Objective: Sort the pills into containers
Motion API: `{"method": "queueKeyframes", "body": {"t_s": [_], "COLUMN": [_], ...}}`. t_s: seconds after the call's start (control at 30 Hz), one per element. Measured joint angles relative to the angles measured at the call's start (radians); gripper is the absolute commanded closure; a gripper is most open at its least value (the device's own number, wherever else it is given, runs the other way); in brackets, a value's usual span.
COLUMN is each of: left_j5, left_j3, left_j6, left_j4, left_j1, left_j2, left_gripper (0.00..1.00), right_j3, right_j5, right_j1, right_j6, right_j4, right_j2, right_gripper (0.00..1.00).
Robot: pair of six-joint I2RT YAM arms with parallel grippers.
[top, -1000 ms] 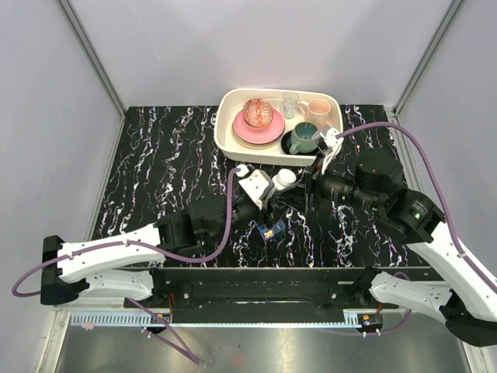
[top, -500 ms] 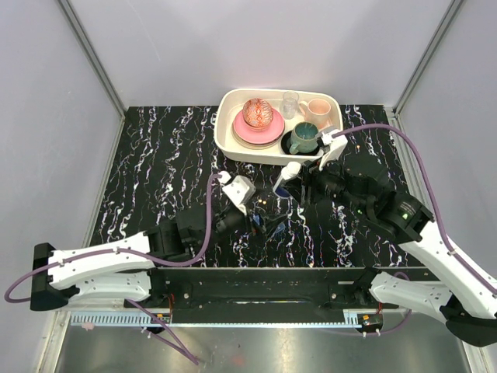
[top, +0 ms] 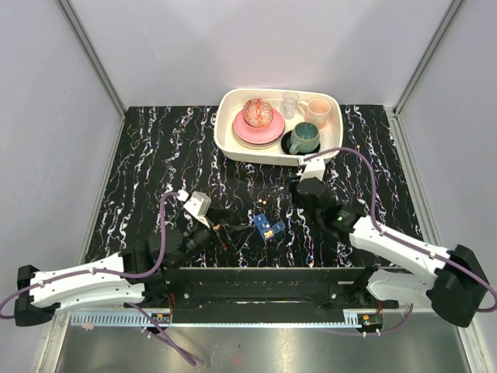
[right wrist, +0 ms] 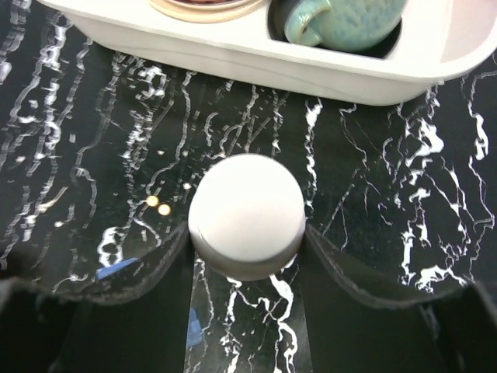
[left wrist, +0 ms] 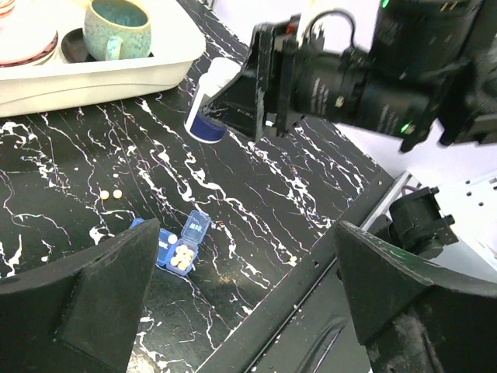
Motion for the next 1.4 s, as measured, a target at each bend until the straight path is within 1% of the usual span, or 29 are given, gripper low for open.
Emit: {"method": "queueKeyframes", "body": {"t_s": [0.07, 0.2, 0.27, 0.37, 0.57, 0.77, 0.8, 0.83, 0.93, 0.97, 1.07, 1.4], "left_j5": [-0.014, -0.033, -0.040, -0.053, -0.074, -0.088, -0.089, -0.089, -0.089, -0.089, -0.089, -0.089], "left_j3": [-0.008, -0.014, -0.019, -0.035, -0.065, -0.087, -0.087, -0.088, -0.090, -0.090, -0.090, -0.090], "left_j6": [-0.019, -0.042, -0.050, -0.062, -0.082, -0.096, -0.097, -0.097, -0.098, -0.098, -0.098, -0.100], "left_j4": [-0.004, -0.008, -0.006, -0.008, -0.011, -0.010, -0.010, -0.010, -0.010, -0.010, -0.010, -0.010], "left_j1": [0.000, 0.000, 0.000, 0.000, 0.000, 0.000, 0.000, 0.000, 0.000, 0.000, 0.000, 0.000], "left_j2": [-0.009, -0.009, -0.005, 0.001, 0.000, -0.015, -0.014, -0.014, -0.014, -0.014, -0.014, -0.015], "left_gripper": [0.01, 0.01, 0.01, 0.01, 0.01, 0.01, 0.01, 0.01, 0.01, 0.01, 0.01, 0.01], "right_j3": [-0.053, -0.160, -0.198, -0.225, -0.229, -0.229, -0.229, -0.229, -0.227, -0.226, -0.221, -0.194], "right_j5": [0.046, 0.129, 0.156, 0.175, 0.178, 0.181, 0.182, 0.184, 0.196, 0.198, 0.198, 0.198], "right_j1": [0.000, 0.000, -0.003, -0.011, -0.028, -0.033, -0.033, -0.033, -0.033, -0.033, -0.033, -0.033], "right_j6": [0.000, -0.008, -0.017, -0.028, -0.043, -0.048, -0.048, -0.050, -0.050, -0.050, -0.050, -0.055], "right_j4": [0.093, 0.336, 0.447, 0.570, 0.745, 0.847, 0.856, 0.863, 0.878, 0.879, 0.877, 0.837], "right_j2": [0.032, 0.097, 0.148, 0.238, 0.409, 0.530, 0.546, 0.555, 0.565, 0.566, 0.570, 0.571], "right_gripper": [1.00, 1.00, 1.00, 1.00, 1.00, 0.99, 0.96, 0.87, 0.71, 0.61, 0.49, 0.30]}}
